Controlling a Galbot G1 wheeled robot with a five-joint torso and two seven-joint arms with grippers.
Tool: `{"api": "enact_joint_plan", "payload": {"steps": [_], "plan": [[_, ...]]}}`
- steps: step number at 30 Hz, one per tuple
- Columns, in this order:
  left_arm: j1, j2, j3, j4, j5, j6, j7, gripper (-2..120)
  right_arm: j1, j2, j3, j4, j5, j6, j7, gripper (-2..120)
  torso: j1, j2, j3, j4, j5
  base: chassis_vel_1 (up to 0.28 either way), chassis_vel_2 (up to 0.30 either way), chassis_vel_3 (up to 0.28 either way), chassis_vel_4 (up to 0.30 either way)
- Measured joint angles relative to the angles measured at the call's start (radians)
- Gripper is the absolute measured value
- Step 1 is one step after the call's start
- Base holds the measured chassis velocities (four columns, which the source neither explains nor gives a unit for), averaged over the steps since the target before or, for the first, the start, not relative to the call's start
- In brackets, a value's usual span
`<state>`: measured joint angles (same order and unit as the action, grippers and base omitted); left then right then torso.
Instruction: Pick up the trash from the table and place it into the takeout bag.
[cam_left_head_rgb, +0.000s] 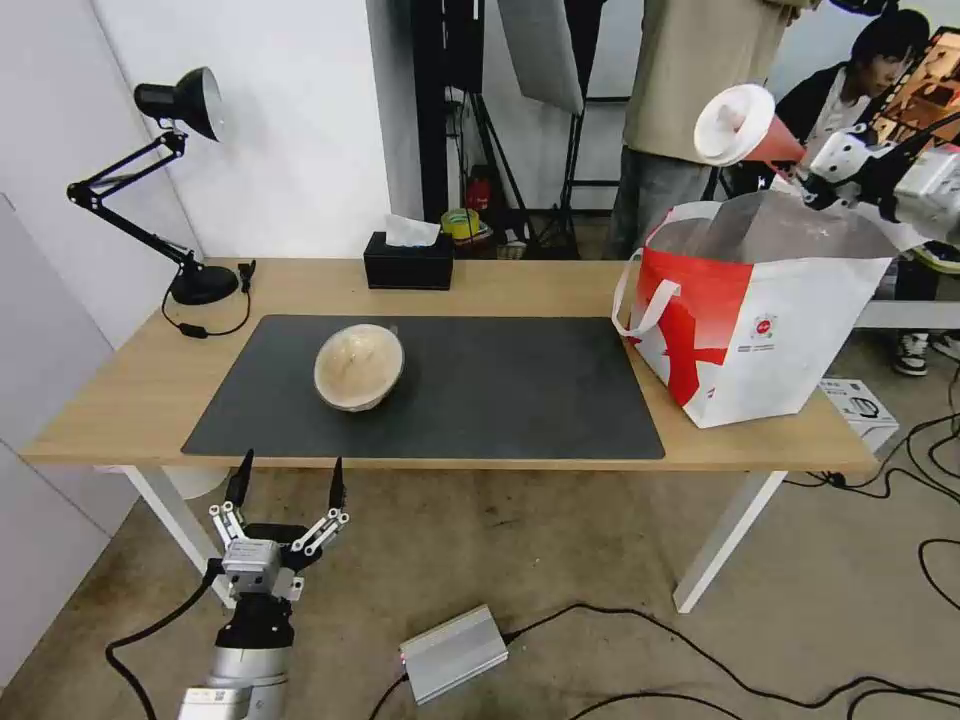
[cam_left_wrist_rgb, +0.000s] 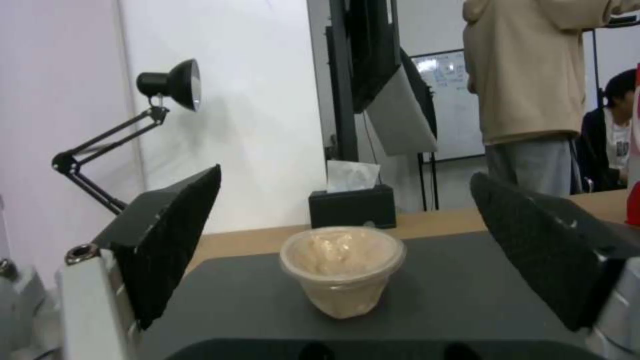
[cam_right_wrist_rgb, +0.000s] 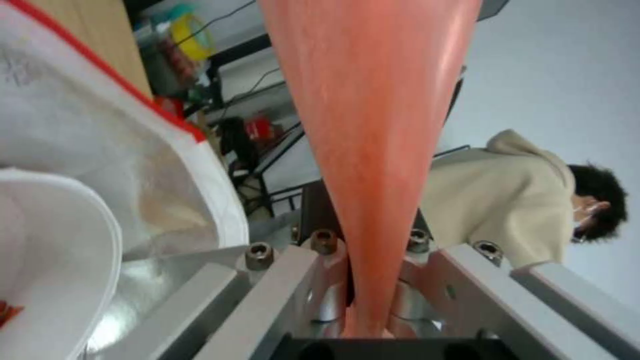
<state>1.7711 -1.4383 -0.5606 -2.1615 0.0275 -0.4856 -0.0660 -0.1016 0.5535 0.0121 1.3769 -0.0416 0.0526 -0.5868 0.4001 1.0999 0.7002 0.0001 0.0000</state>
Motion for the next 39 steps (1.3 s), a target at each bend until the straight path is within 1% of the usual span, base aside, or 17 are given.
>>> {"api": "enact_joint_plan", "payload": {"steps": [8,16,30,39], "plan": [[0.000,-0.003,-0.001,0.001,-0.001,-0.004,0.000,100,0.021,0.015,-0.016,-0.050,-0.092,0.034,-0.041,3,0.000,0.000,0.000,-0.0002,0.0000,0.000,0.000,0.000,0.000],[0.005,-0.007,-0.002,-0.002,-0.002,-0.008,0.000,100,0.019,0.018,-0.016,-0.096,-0.133,0.067,-0.056,3,0.000,0.000,0.000,-0.0002,0.0000,0.000,0.000,0.000,0.000],[0.017,-0.010,-0.006,-0.011,-0.001,-0.018,0.000,100,-0.009,0.019,0.006,-0.146,-0.166,0.094,-0.047,3,0.000,0.000,0.000,-0.0003,0.0000,0.000,0.000,0.000,0.000],[0.024,-0.007,-0.010,-0.006,-0.002,-0.027,0.000,100,-0.007,0.048,0.007,-0.195,-0.207,0.108,-0.038,3,0.000,0.000,0.000,-0.0001,0.0000,0.000,0.000,0.000,0.000]]}}
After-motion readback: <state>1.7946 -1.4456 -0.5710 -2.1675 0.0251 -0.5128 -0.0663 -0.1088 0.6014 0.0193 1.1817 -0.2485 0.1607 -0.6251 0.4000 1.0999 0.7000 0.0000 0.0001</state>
